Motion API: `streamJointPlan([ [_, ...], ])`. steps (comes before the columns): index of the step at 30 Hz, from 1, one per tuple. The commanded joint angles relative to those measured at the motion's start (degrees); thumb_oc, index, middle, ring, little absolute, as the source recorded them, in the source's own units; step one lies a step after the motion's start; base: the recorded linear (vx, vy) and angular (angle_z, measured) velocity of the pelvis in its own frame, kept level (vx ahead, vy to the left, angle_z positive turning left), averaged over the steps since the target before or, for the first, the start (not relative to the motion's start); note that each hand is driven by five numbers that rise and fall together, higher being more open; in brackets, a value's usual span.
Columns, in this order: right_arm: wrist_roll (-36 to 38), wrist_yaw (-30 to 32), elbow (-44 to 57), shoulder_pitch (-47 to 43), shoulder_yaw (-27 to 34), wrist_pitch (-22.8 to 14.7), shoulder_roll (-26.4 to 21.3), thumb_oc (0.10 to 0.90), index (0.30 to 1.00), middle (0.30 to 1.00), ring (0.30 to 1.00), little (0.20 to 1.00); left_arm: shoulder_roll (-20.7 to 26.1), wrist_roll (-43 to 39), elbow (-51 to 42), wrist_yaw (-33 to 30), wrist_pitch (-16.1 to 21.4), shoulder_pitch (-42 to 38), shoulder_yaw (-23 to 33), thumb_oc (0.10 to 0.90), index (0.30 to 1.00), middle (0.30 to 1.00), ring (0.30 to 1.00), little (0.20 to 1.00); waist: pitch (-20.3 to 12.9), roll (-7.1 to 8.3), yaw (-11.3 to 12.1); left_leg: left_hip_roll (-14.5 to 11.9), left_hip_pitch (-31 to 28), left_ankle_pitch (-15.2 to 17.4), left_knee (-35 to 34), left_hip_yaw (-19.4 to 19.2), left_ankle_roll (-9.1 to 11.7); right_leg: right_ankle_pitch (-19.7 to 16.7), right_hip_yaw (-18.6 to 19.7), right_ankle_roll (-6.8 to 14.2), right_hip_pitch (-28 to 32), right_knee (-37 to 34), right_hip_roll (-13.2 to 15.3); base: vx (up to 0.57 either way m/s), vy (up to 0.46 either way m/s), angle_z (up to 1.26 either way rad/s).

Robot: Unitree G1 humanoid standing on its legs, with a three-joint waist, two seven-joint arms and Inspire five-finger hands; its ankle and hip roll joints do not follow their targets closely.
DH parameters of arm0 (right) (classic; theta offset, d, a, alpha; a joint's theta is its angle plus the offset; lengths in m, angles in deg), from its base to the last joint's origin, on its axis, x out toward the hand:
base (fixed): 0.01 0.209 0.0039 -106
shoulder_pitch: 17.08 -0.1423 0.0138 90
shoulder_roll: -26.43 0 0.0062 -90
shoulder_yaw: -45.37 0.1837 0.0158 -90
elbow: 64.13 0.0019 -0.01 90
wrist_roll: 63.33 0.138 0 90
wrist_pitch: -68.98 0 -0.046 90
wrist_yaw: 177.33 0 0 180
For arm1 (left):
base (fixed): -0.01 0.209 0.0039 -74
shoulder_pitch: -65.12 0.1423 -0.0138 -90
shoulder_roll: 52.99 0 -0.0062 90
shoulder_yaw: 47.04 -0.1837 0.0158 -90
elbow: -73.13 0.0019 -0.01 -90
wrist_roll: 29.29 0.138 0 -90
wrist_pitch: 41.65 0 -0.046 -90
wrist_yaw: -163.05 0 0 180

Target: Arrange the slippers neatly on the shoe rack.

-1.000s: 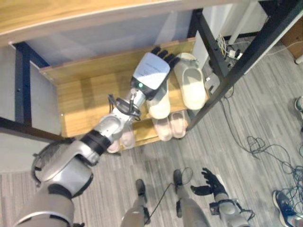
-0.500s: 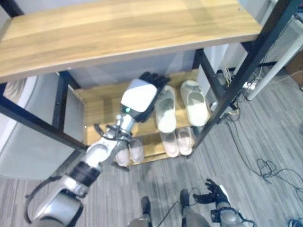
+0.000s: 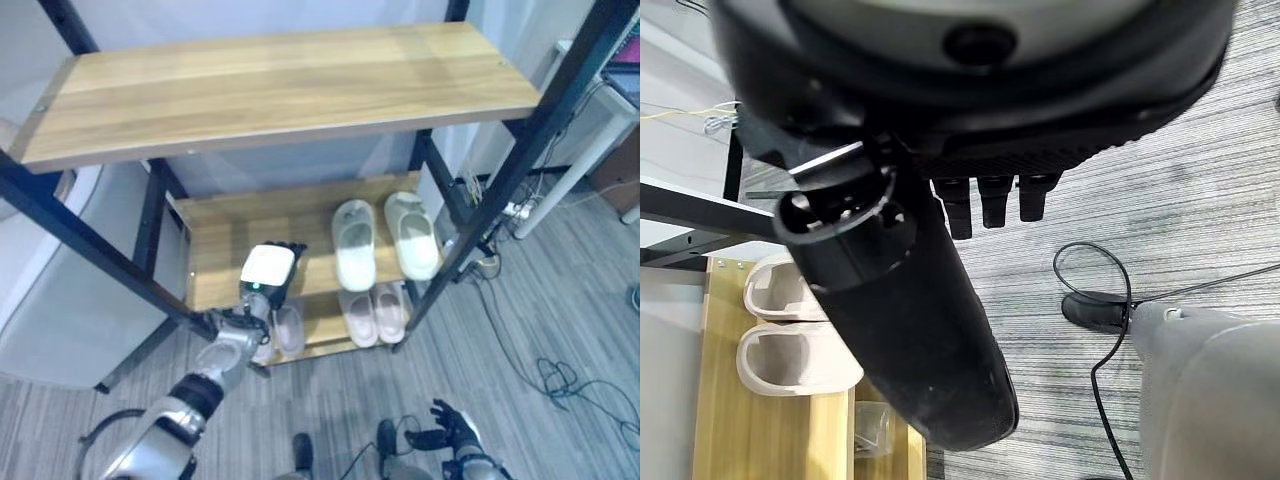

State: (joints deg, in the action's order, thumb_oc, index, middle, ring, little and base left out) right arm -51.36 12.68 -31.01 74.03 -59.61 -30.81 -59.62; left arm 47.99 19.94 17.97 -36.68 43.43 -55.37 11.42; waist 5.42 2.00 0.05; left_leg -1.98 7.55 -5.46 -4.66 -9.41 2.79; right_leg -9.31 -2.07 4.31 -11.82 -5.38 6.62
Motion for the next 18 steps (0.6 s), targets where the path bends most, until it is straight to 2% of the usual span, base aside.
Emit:
streamJointPlan([
  [1, 1.9, 1.2, 0.3, -2.9, -0.5, -2.1, -3.7, 0.8, 0.9, 0.9, 0.9, 0.9, -4.7, -3.5, 6.2, -2.8, 1.0, -11.3, 0.5, 0.8, 0.9, 0.9, 0.9, 0.9, 0.4, -2.95, -1.3, -1.9, 3.3, 3.3, -0.3, 6.6, 0.8, 7.6, -2.6, 4.8, 2.9, 0.6, 0.8, -0.03, 0.0, 0.04],
  [11, 2.6, 1.5, -1.1, -4.9, -1.0, -2.1, -4.4, 0.8, 0.9, 0.9, 0.9, 0.9, -9.5, -8.6, 8.6, -2.6, 2.1, -16.9, -2.0, 0.8, 0.9, 0.9, 0.9, 0.9, 1.2, -4.24, -2.1, -1.9, 3.6, 3.1, -0.3, 5.9, 0.7, 7.4, -1.4, 4.7, 1.7, 1.2, 0.9, 0.0, -0.002, 0.0],
  [18, 2.9, 1.9, -2.2, -7.3, -2.1, -2.0, -5.2, 0.8, 0.9, 0.9, 0.9, 0.9, -15.9, -12.5, 16.7, -3.6, 1.6, -22.1, -4.0, 0.8, 0.9, 0.9, 0.9, 0.9, 1.7, -5.21, -3.0, -2.0, 4.0, 2.9, -0.3, 5.5, 0.7, 7.3, -0.6, 4.6, 0.4, 1.6, 0.8, 0.0, -0.007, -0.04],
])
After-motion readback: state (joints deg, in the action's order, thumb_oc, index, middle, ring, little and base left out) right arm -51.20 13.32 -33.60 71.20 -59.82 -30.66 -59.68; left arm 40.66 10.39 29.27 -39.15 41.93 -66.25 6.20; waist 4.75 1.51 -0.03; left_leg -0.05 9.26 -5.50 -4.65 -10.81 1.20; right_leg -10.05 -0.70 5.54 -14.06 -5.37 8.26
